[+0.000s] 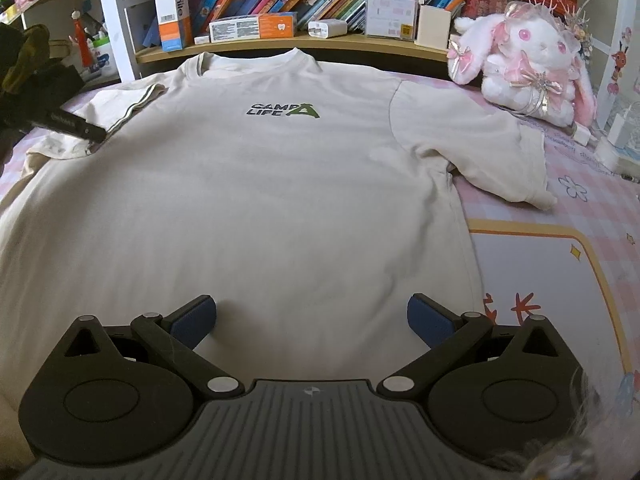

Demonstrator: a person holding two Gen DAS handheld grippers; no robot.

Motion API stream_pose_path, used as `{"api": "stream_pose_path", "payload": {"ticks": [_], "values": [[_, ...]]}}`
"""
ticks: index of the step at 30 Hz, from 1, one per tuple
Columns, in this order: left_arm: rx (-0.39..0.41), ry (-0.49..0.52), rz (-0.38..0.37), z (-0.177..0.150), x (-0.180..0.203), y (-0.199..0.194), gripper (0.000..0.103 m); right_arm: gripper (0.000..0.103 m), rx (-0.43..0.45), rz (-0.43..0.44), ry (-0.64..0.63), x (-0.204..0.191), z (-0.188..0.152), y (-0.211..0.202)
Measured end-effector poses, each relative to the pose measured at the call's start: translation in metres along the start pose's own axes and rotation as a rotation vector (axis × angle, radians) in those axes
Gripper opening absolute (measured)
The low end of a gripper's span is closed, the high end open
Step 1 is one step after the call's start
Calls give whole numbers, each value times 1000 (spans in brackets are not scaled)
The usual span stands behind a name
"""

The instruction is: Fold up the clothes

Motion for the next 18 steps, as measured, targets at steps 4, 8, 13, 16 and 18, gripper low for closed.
{"api": "stream_pose_path", "payload": {"ticks": [4, 8, 13, 16, 18], "values": [[15, -97, 14, 9, -9, 14, 29, 103, -3, -10, 3, -1, 0, 0], [-53, -41, 39, -5, -5, 35, 31, 103, -6, -17, 10, 0, 0, 0], [-61, -37, 55, -7, -6, 31, 34, 103, -9, -26, 32, 3, -2, -3], [-8, -62, 58, -4, -6, 6, 50, 103, -8, -33, 60, 8, -3, -7], [21, -70, 50, -6, -1, -13, 57, 103, -5, -35, 85, 12, -3, -10]]}}
Point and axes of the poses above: each gripper's, at about its wrist camera, not at the fingertips, and y roughly the way its jaws point, x to its right, z to its top, the point moved 6 cm from there along y, roughly the way its jaws point, and after that the axes turned 10 degrees about z, right-handed, at the moved point
